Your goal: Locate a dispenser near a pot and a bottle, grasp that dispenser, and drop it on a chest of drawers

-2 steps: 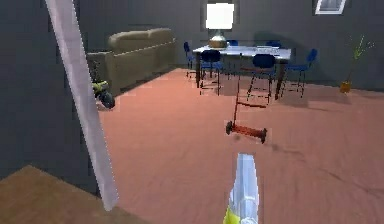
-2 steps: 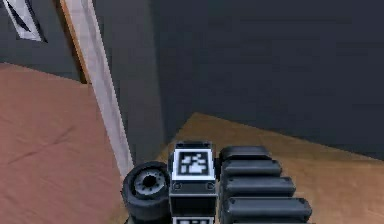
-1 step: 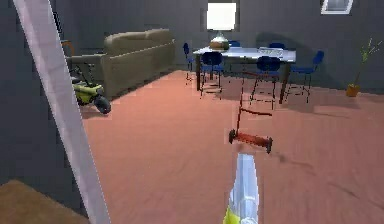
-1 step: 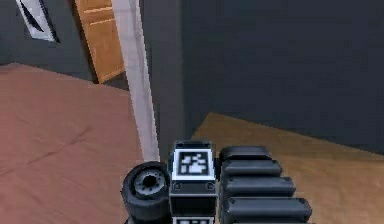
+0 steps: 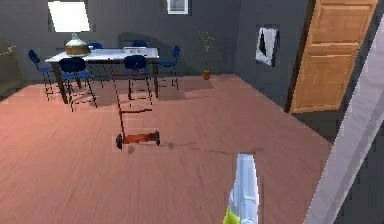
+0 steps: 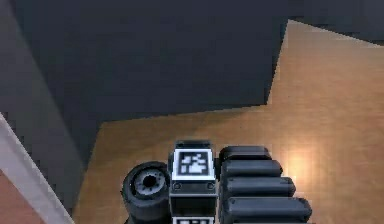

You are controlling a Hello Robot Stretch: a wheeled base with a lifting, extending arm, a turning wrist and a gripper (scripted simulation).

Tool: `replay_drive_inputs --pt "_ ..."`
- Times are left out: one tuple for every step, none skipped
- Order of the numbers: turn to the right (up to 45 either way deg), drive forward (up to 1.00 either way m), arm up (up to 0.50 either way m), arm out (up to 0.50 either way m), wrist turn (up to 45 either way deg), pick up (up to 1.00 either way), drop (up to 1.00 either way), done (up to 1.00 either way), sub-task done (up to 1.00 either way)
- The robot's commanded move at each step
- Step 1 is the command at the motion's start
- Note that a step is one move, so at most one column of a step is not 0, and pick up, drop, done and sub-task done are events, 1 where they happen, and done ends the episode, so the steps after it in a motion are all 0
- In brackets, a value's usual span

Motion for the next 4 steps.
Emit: replay_drive_inputs --pt "0.0 1.0 0.0 0.0 0.0 0.0 0.0 0.0 0.0" --pt "45.0 0.0 0.0 0.0 0.0 0.0 0.0 0.0 0.0" --pt "9.0 0.0 0.0 0.0 0.0 0.0 0.0 0.0 0.0" --pt "0.0 0.05 0.0 0.0 0.0 0.0 0.0 0.0 0.0"
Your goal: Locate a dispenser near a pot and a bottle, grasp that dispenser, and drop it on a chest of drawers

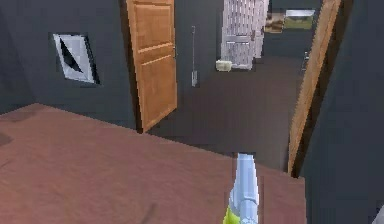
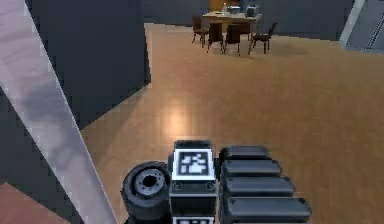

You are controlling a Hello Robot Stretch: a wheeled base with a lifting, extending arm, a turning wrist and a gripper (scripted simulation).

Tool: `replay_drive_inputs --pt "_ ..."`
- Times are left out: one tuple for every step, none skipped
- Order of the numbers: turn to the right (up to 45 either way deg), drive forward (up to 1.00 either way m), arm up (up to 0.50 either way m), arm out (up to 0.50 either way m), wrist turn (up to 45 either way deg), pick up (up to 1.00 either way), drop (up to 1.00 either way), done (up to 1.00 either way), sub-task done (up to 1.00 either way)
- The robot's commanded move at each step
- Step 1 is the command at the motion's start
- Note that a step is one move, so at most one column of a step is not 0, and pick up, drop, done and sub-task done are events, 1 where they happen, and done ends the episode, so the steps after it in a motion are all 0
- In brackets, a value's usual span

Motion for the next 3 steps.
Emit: replay_drive_inputs --pt "-39.0 0.0 0.0 0.0 0.0 0.0 0.0 0.0 0.0" --pt "0.0 0.5 0.0 0.0 0.0 0.0 0.0 0.0 0.0" --pt "45.0 0.0 0.0 0.0 0.0 0.0 0.0 0.0 0.0"
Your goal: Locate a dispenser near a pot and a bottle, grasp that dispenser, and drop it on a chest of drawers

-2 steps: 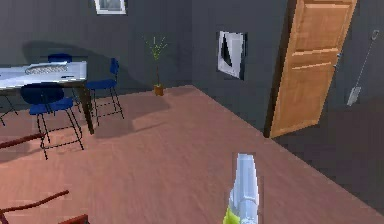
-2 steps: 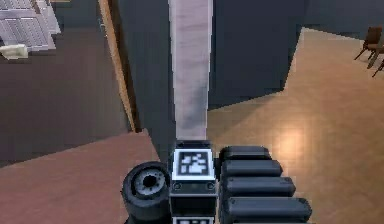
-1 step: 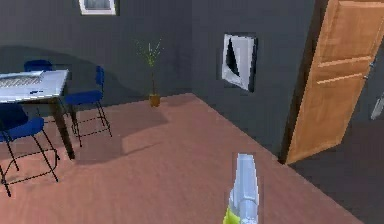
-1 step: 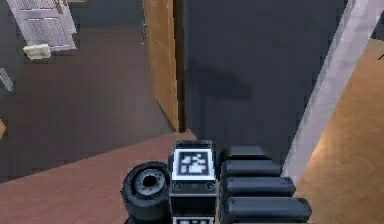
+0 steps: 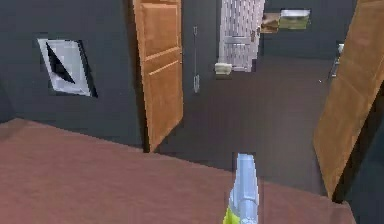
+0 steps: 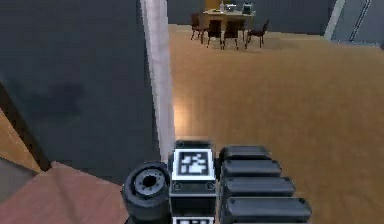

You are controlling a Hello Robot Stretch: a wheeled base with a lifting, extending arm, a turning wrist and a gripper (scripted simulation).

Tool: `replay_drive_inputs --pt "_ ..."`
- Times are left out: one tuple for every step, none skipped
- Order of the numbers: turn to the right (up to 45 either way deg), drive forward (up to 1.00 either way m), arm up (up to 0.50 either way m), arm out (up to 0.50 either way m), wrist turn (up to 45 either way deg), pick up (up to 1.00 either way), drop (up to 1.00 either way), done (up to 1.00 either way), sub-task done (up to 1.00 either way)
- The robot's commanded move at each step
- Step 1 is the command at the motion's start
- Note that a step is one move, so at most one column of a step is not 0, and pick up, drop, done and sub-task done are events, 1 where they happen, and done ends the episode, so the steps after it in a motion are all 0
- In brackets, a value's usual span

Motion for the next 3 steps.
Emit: replay_drive_inputs --pt "15.0 0.0 0.0 0.0 0.0 0.0 0.0 0.0 0.0" --pt "0.0 1.0 0.0 0.0 0.0 0.0 0.0 0.0 0.0" --pt "3.0 0.0 0.0 0.0 0.0 0.0 0.0 0.0 0.0"
